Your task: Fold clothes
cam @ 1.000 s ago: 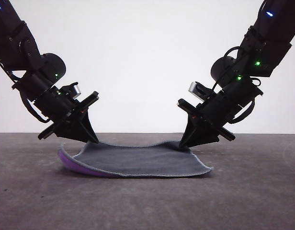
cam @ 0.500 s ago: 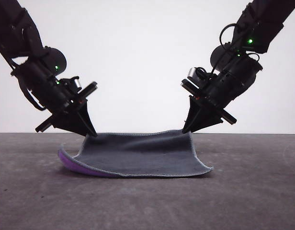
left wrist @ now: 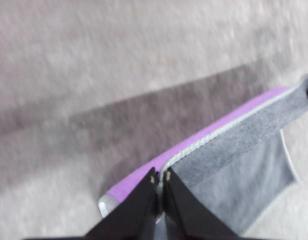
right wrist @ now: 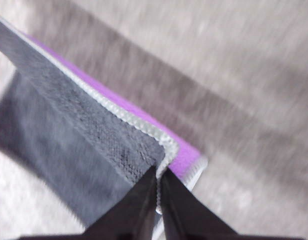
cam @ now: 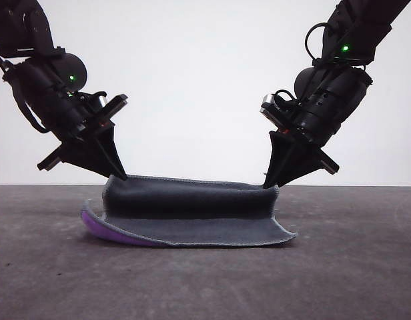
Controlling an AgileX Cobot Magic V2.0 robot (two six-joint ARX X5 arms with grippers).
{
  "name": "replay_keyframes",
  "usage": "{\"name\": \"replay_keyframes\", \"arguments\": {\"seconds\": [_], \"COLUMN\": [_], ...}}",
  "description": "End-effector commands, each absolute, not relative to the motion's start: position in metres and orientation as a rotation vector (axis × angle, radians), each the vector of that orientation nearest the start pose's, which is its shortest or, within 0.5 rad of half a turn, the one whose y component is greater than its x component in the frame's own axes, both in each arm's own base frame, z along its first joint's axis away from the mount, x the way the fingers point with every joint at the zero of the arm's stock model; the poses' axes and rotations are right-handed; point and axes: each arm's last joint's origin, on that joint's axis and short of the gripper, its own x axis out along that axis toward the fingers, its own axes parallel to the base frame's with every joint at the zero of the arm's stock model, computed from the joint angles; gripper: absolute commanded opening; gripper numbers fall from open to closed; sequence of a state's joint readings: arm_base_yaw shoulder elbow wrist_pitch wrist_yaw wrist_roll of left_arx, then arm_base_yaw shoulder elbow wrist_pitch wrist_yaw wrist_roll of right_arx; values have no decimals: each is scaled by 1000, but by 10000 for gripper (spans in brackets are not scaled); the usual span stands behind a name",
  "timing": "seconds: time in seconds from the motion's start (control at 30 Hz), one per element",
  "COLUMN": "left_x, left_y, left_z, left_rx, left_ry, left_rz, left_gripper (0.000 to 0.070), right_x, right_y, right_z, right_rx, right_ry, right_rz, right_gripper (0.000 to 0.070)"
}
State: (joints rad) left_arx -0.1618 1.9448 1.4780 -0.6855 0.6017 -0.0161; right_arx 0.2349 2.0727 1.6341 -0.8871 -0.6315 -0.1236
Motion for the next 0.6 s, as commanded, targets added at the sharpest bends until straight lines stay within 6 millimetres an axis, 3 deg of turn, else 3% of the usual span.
{"name": "replay_keyframes", "arguments": {"seconds": [0.0, 0.57], "left_x": [393, 379], "left_y": [-82, -82], "left_z": [216, 214], "left_rx": [-242, -209], "left_ry": [1128, 1246], "left_rz": [-692, -721], "left_gripper": [4, 4], "right_x": [405, 391], "right_y": [117, 128], "right_z": [193, 192], "right_rx": [147, 154], "right_ry": [1285, 1388], "right_rz": [839, 884], "right_gripper": [8, 8]}}
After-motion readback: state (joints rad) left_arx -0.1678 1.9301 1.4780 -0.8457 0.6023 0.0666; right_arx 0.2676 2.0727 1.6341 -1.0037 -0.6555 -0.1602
